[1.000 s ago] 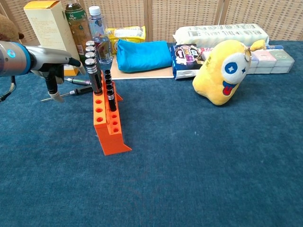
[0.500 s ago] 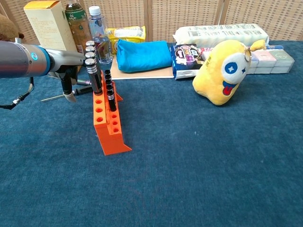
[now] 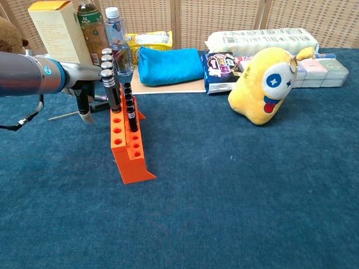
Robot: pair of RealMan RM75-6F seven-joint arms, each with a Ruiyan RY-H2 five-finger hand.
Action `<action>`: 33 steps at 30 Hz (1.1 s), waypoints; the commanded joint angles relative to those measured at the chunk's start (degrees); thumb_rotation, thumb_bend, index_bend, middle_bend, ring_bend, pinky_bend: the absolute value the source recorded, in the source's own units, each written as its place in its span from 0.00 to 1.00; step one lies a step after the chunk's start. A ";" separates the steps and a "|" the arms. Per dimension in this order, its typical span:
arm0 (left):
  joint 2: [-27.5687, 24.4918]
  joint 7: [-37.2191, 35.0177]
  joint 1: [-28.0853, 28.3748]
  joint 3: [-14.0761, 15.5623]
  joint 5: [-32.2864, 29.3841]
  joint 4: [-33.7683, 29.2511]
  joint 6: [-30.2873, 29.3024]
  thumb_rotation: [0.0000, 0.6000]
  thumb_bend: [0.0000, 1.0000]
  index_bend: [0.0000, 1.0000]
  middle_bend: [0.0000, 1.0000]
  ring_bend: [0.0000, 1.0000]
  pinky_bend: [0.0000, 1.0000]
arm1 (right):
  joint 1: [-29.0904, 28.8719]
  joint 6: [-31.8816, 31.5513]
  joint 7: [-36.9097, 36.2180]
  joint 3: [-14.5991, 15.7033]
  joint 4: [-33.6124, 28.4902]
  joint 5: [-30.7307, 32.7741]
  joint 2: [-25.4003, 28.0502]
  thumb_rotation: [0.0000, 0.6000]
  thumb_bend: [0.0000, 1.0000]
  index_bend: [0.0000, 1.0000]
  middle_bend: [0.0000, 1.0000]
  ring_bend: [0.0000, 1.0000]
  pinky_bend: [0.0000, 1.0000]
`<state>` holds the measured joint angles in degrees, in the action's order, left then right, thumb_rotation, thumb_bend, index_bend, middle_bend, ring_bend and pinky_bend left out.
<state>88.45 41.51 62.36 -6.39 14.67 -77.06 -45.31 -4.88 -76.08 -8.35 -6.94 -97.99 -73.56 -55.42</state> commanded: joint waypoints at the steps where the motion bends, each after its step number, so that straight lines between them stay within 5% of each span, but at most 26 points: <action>1: 0.01 -0.03 0.22 0.23 -0.16 0.00 -0.15 1.00 0.18 0.13 1.00 1.00 1.00 | 0.02 -0.05 -0.11 -0.03 -0.01 -0.02 0.04 1.00 0.00 0.09 0.05 0.01 0.00; 33: 0.90 0.70 2.12 1.85 -3.57 0.31 0.06 1.00 0.18 0.13 1.00 1.00 1.00 | 0.53 -1.01 -1.21 -0.14 -0.25 -0.63 0.63 1.00 0.00 0.09 0.05 0.01 0.00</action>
<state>89.54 42.21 64.43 -4.53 11.19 -76.48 -45.19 -4.36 -77.08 -9.56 -7.08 -98.25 -74.19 -54.79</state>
